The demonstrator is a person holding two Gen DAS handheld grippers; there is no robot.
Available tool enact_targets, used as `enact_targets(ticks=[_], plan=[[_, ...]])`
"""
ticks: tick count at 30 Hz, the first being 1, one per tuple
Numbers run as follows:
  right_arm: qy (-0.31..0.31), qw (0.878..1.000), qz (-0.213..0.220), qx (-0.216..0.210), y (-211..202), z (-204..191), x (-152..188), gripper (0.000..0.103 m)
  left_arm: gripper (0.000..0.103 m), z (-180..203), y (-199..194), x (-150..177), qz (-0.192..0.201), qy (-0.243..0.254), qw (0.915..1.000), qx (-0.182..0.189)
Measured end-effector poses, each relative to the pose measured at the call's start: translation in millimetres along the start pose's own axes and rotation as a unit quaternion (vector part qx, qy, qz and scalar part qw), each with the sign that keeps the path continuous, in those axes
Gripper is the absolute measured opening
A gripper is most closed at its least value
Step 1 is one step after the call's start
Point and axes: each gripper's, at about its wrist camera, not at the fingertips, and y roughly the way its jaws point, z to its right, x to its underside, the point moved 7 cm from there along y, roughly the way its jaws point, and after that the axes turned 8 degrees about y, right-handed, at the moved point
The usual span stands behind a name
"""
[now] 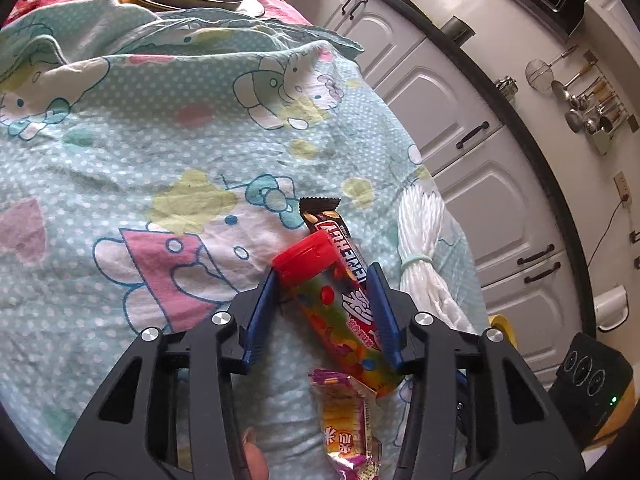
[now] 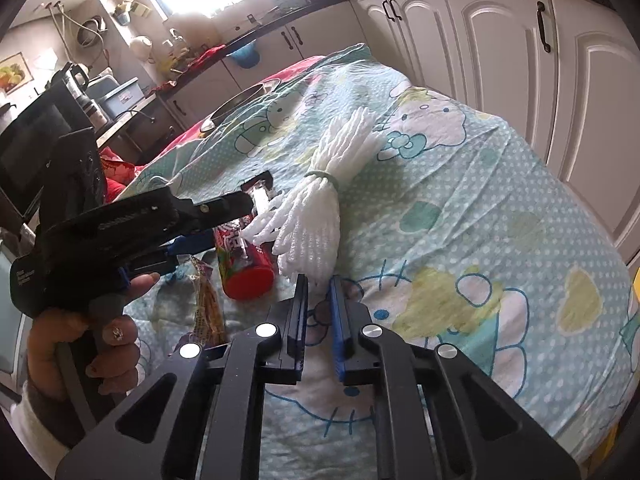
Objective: Collect trash
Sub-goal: 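Grasp the red candy tube with the left tool while the right tool grasps the white mesh bundle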
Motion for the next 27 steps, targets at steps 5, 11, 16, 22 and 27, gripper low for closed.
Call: enact_targets(ticks=[5, 11, 16, 22, 27], plan=[[-0.013, 1.000, 0.013, 0.010, -8.6, -0.4, 3.4, 0.007, 0.031, 2.2, -2.5, -1.0, 0.002, 0.011, 0.9999, 0.002], [-0.019, 0.999, 0.028, 0.011, -23.6, 0.1, 4.0, 0.005, 0.028, 11.0, -13.4, -2.7, 0.015, 0.016, 0.9996, 0.021], [-0.022, 0.999, 0.038, 0.011, -40.3, 1.7, 5.5, 0.004, 0.027, 21.0, -28.1, -8.6, 0.036, 0.027, 0.9987, 0.026], [-0.028, 0.998, 0.045, 0.016, -57.9, 5.7, 8.8, 0.004, 0.027, 40.0, -45.0, -11.2, 0.053, 0.046, 0.9968, 0.037], [-0.032, 0.998, 0.050, 0.019, -73.0, 9.6, 12.6, 0.003, 0.026, 62.6, -57.1, -10.5, 0.066, 0.071, 0.9943, 0.045]])
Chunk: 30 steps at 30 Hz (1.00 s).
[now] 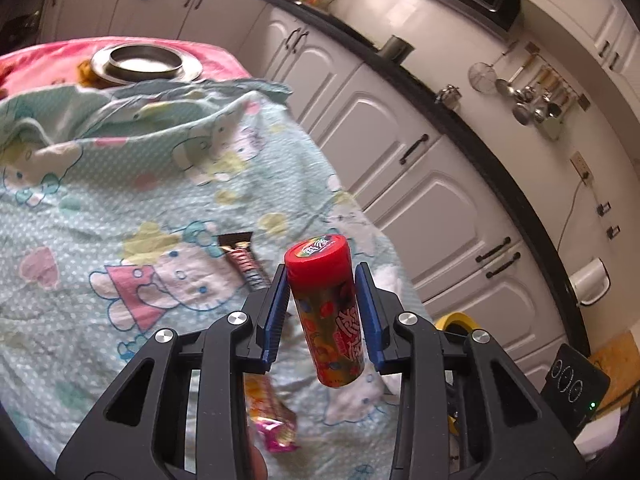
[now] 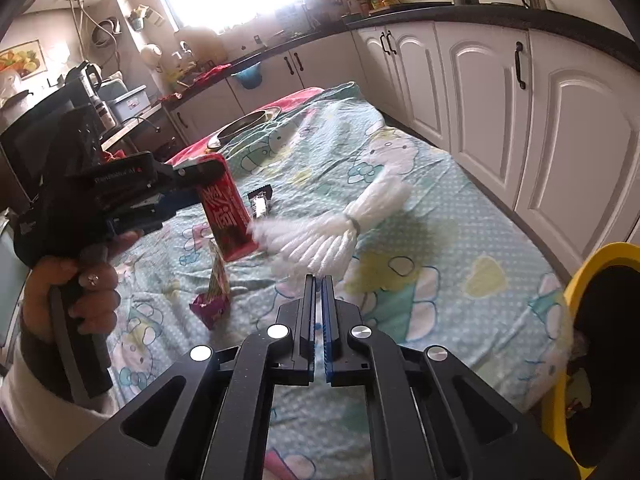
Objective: Collect trash
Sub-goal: 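Grasp the red candy tube with the left tool while the right tool grasps the white mesh bundle, then carry both items over the yellow bin and open both tools to drop them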
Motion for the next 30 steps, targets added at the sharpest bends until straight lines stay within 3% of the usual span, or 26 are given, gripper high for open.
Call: enact_targets(ticks=[18, 30], plan=[[0.002, 0.999, 0.044, 0.023, -63.1, 33.6, -7.8, 0.003, 0.026, 74.2, 5.4, 8.8, -0.008, 0.075, 0.9970, 0.018], [0.036, 0.996, 0.073, 0.040, -101.9, 71.7, -7.5, 0.003, 0.026, 121.1, 19.0, 21.6, -0.021, 0.118, 0.9922, 0.034]])
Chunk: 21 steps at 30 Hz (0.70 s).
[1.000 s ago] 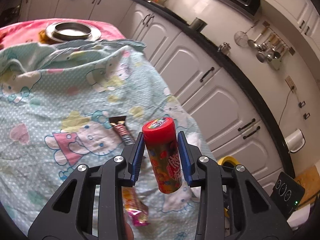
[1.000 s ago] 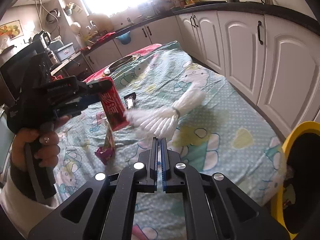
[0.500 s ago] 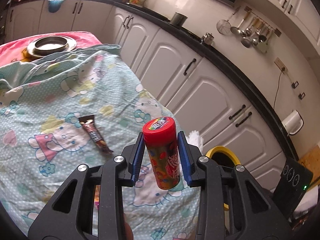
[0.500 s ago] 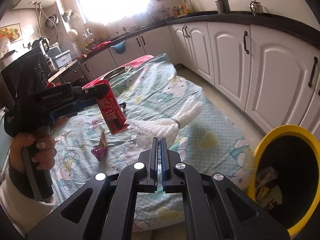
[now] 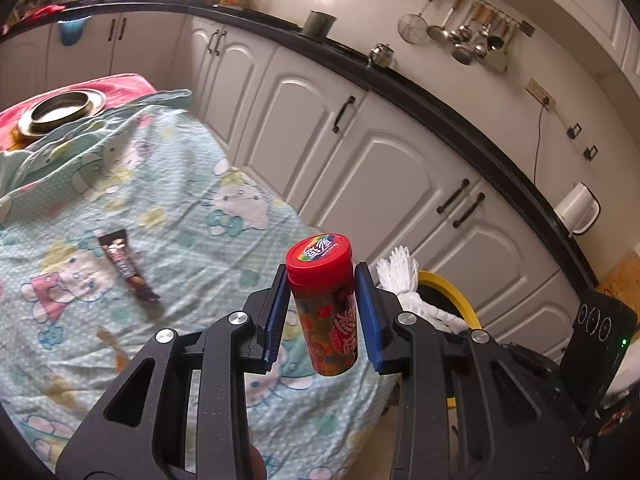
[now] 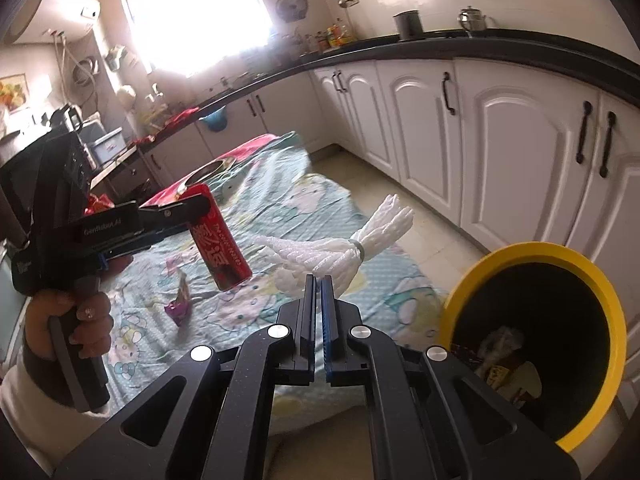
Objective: Collect trash
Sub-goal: 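Carry both items over the yellow bin and open both tools to drop them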
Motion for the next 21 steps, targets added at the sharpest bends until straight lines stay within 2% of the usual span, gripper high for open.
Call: enact_targets(ticks=[21], plan=[[0.087, 0.994, 0.047, 0.041, -52.5, 87.0, 1.8, 0.003, 0.026, 88.0, 36.0, 6.3, -0.020, 0.071, 0.9966, 0.037]])
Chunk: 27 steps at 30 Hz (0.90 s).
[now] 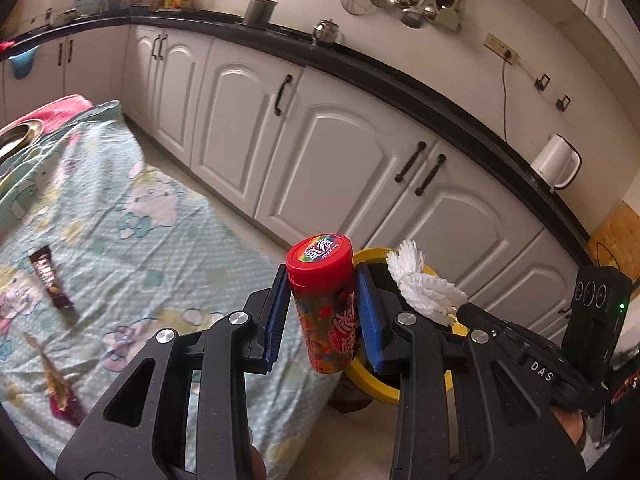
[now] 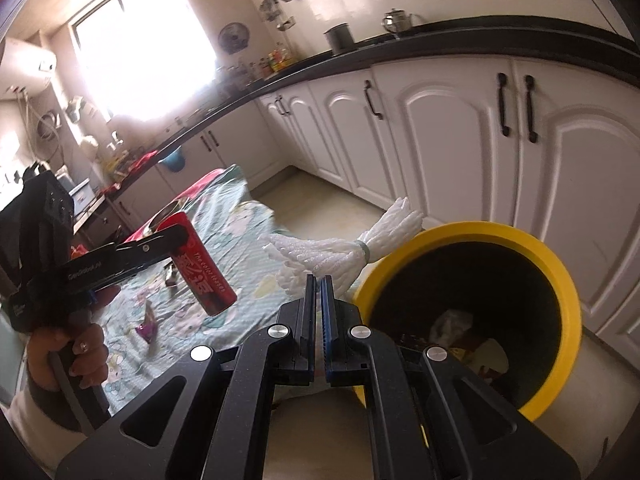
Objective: Collect trash
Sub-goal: 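Carry both items over the yellow bin and open both tools to drop them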
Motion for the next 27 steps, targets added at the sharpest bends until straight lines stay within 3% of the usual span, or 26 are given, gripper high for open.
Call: enact_targets(ticks=[27], plan=[[0.068, 0.996, 0.010, 0.049, -20.9, 76.2, 13.6, 0.003, 0.025, 68.8, 51.3, 12.5, -0.032, 0.044, 0.9975, 0.045]])
